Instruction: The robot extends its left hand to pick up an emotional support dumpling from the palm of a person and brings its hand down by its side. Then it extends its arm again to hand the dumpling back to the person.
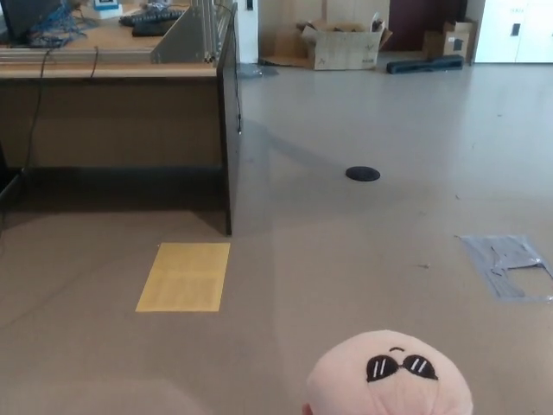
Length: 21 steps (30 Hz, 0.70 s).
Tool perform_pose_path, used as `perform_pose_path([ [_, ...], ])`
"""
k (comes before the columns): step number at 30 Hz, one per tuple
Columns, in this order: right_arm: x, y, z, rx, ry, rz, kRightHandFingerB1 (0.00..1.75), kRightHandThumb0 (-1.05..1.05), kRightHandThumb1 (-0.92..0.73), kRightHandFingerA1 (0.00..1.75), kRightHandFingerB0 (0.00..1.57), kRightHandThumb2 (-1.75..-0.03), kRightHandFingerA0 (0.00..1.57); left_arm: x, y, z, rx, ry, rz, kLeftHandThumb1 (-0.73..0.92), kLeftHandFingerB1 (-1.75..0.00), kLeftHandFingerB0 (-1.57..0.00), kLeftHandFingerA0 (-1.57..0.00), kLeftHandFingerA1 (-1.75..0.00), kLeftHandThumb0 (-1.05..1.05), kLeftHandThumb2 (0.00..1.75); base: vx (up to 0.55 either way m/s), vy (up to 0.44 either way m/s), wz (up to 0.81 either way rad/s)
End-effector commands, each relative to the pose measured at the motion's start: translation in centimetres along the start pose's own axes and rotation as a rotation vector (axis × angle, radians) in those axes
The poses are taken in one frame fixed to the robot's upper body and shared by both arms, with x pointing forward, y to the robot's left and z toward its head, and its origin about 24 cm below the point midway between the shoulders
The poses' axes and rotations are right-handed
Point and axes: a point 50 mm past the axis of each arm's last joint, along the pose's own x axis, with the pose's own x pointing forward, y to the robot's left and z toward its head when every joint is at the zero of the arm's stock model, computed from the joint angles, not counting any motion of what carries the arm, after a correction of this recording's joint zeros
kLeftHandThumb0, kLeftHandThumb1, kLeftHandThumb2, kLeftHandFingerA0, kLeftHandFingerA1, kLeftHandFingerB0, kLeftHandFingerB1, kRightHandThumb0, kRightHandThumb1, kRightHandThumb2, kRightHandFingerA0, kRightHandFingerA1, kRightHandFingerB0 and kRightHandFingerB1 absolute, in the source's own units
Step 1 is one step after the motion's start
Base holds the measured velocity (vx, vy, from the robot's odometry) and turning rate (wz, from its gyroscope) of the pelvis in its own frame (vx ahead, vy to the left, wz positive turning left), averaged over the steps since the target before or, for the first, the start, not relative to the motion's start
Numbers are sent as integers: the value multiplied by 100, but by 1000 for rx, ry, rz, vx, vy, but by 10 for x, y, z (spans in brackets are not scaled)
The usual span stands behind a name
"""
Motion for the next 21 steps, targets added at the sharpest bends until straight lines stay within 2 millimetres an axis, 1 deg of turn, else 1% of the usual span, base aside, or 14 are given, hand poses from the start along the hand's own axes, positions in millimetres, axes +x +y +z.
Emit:
perform_pose_path([
  [1, 1, -7, 19, 113, -162, -19, 33, -38, -61, 50, 41, -58, 74, 0, 11, 21, -231, -85, -74, 51, -32, -35, -51, -43, -12, 55, 0, 0, 0],
  [3, 3, -7, 22, 115, -165, -18, 33, -40, -60, 49, 42, -58, 74, 5, 8, 42, -209, -146, -95, 50, -32, -33, -44, -40, -12, 55, 0, 0, 0],
  [4, 4, -7, 25, 117, -170, -19, 33, -40, -60, 49, 42, -58, 75, 7, 6, 55, -188, -190, -115, 34, -48, -20, -35, -56, -7, 80, 0, 0, 0],
  [7, 5, -7, 25, 119, -174, -18, 33, -40, -60, 49, 42, -58, 75, 7, 5, 60, -182, -205, -126, 34, -48, -20, -35, -56, -7, 80, 0, 0, 0],
  [8, 6, -9, 31, 114, -194, -26, 33, -40, -61, 49, 40, -58, 75, 9, -13, 114, -101, -366, -220, 50, -32, -35, -43, -40, -14, 55, 0, 0, 0],
  [9, 7, -9, 33, 112, -203, -29, 33, -40, -61, 49, 40, -58, 75, 7, -21, 137, -64, -434, -260, 50, -32, -35, -43, -40, -14, 55, 0, 0, 0],
  [10, 8, -10, 35, 112, -206, -30, 33, -40, -61, 49, 40, -58, 75, 7, -22, 138, -66, -435, -260, 50, -32, -35, -43, -40, -14, 55, -26, 3, 8],
  [11, 9, -9, 38, 110, -212, -30, 33, -42, -60, 48, 39, -58, 76, 0, -38, 181, 43, -581, -295, 47, -38, -40, -52, -44, -27, 60, 0, 0, 0],
  [14, 9, -9, 38, 110, -213, -30, 33, -42, -60, 48, 39, -58, 76, -1, -41, 187, 56, -594, -299, 47, -38, -40, -52, -44, -27, 60, 83, 7, 1],
  [16, 9, -11, 40, 107, -220, -25, 33, -41, -60, 47, 39, -58, 75, -20, -71, 245, 149, -763, -402, 48, -40, -46, -55, -46, -28, 62, 82, 7, -3],
  [17, 10, -12, 41, 112, -217, -27, 33, -41, -60, 47, 39, -58, 75, -28, -80, 260, 222, -821, -424, 48, -40, -46, -55, -46, -28, 62, 0, 0, 0],
  [19, 10, -12, 41, 112, -217, -26, 33, -41, -60, 47, 39, -58, 75, -29, -80, 261, 224, -817, -424, 48, -40, -46, -55, -46, -28, 62, 0, 0, 0],
  [20, 11, -12, 43, 110, -226, -26, 33, -42, -61, 48, 40, -58, 74, -38, -92, 282, 291, -888, -452, 53, -37, -55, -65, -42, -16, 56, 0, 0, 0],
  [21, 12, -11, 47, 106, -239, -27, 33, -42, -61, 48, 40, -58, 74, -55, -110, 311, 395, -996, -485, 53, -37, -55, -65, -42, -16, 56, 0, 0, 0],
])
